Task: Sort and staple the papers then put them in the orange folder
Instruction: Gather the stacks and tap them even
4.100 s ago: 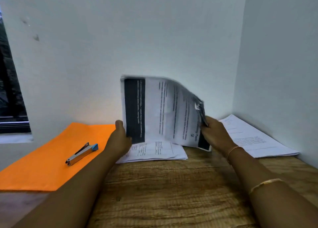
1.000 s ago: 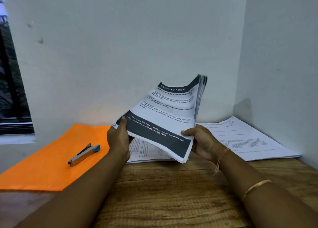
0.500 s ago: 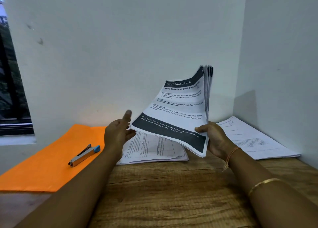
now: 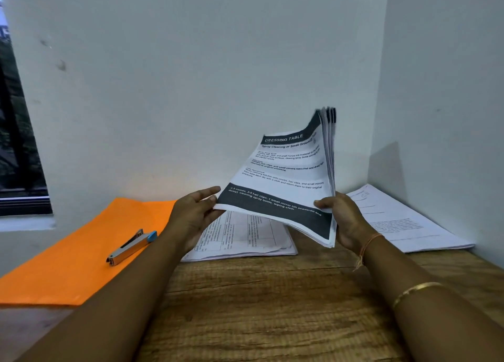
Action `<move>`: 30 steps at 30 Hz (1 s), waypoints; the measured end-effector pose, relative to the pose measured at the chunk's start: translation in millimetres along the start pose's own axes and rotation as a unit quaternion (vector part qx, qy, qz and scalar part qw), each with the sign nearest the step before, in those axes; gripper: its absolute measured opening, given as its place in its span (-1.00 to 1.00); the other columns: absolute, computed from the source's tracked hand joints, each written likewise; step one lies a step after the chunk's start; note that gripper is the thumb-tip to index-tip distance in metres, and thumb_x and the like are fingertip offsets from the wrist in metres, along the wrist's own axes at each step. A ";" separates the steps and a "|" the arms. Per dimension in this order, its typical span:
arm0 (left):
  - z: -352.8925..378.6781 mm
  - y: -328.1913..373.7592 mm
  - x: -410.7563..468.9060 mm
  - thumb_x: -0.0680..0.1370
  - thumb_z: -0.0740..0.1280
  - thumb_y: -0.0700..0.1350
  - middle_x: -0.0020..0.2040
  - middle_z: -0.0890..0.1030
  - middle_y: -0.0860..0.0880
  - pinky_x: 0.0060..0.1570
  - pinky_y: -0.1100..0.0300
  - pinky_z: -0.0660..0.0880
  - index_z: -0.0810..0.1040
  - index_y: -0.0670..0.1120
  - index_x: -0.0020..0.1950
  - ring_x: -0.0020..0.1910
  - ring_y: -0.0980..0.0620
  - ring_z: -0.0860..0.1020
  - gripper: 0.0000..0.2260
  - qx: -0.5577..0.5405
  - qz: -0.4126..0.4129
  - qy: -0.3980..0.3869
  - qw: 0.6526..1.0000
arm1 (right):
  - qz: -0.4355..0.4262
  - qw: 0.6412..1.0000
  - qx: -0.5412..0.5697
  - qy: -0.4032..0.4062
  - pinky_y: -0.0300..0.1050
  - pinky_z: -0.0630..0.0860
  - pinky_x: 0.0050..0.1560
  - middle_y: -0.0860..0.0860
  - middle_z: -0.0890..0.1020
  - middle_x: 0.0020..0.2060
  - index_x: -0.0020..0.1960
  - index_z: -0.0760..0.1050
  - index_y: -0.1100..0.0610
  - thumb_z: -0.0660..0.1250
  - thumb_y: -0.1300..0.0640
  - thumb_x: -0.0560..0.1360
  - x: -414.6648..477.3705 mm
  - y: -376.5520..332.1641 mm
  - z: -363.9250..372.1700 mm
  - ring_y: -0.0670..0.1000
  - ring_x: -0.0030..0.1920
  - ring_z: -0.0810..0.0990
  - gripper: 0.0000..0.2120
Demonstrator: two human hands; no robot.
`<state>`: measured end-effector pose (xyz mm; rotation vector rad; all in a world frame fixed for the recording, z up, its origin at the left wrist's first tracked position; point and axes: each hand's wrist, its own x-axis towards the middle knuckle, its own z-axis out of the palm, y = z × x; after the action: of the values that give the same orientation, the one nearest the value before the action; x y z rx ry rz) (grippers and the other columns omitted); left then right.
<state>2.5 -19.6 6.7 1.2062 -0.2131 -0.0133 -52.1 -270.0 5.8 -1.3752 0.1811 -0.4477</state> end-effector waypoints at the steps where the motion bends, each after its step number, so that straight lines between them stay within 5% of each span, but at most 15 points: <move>1: 0.4 -0.2 0.4 0.59 0.18 -0.34 -0.07 0.62 -0.15 -0.21 0.27 0.62 0.52 -0.21 0.14 -0.11 -0.01 0.61 -0.80 0.000 -0.004 -0.006 1.000 | -0.003 1.000 0.001 0.005 -0.10 0.52 -0.20 0.15 0.60 -0.19 0.05 0.49 0.28 0.21 0.43 0.47 0.6 0.2 -0.9 0.10 -0.23 0.56 -0.80; 5: -0.2 -2.8 0.5 0.58 0.15 -0.37 -0.07 0.62 -0.21 -0.20 0.21 0.63 0.49 -0.29 0.19 -0.11 -0.07 0.61 -0.77 -0.008 -0.014 -0.004 1.000 | -0.013 1.000 -0.010 0.012 -0.14 0.48 -0.27 0.11 0.59 -0.23 0.01 0.50 0.24 0.19 0.44 0.48 1.1 0.2 -3.4 0.07 -0.25 0.55 -0.80; 10: -1.5 -4.3 1.7 0.55 0.31 -0.08 -0.03 0.59 -0.16 -0.15 0.19 0.62 0.56 -0.21 0.04 -0.11 -0.06 0.61 -0.80 0.001 -0.021 0.002 1.000 | -0.018 0.999 -0.026 0.007 -0.15 0.47 -0.28 0.09 0.60 -0.23 0.01 0.50 0.22 0.18 0.43 0.49 1.6 1.6 -2.0 0.05 -0.24 0.55 -0.79; 14: -1.3 -6.1 0.6 0.53 0.31 -0.24 -0.11 0.63 -0.08 -0.32 0.38 0.56 0.54 -0.20 0.08 -0.24 0.11 0.59 -0.86 0.001 -0.031 -0.025 0.999 | -0.020 1.000 -0.004 0.005 -0.17 0.50 -0.29 0.08 0.59 -0.25 -0.13 0.51 0.17 0.18 0.45 0.49 0.8 0.4 -1.7 0.04 -0.25 0.55 -0.76; 19: -5.2 0.3 2.6 0.56 0.24 -0.27 -0.14 0.66 -0.08 -0.37 0.37 0.55 0.56 -0.24 0.05 -0.28 0.13 0.59 -0.86 -0.096 -0.083 -0.071 0.989 | -0.010 1.000 0.011 0.014 -0.16 0.50 -0.26 0.11 0.59 -0.24 -0.16 0.51 0.19 0.20 0.43 0.48 0.0 0.2 -2.7 0.06 -0.28 0.55 -0.80; 23: -8.7 -0.5 0.7 0.58 0.22 -0.25 -0.23 0.67 -0.04 -0.35 0.32 0.57 0.58 -0.17 0.03 -0.34 0.13 0.60 -0.85 -0.032 -0.099 -0.074 0.992 | -0.016 1.000 0.021 0.014 -0.20 0.53 -0.33 0.08 0.61 -0.29 -0.17 0.51 0.17 0.21 0.42 0.49 -1.8 -2.3 -5.8 0.05 -0.30 0.56 -0.79; 30: -7.2 -0.1 -6.0 0.52 0.31 0.02 -0.04 0.66 -0.16 -0.20 0.10 0.62 0.58 -0.15 0.13 -0.17 -0.08 0.65 -0.69 0.039 -0.127 -0.108 0.985 | -0.051 0.994 -0.046 -0.091 -0.19 0.53 -0.26 0.07 0.63 -0.21 -0.02 0.53 0.17 0.19 0.38 0.51 -8.6 -3.3 2.4 0.04 -0.23 0.59 -0.81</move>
<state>-2.1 -12.2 3.2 1.3034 -0.2501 -0.3632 -59.6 -264.7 8.3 -1.5123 -0.0172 -0.4003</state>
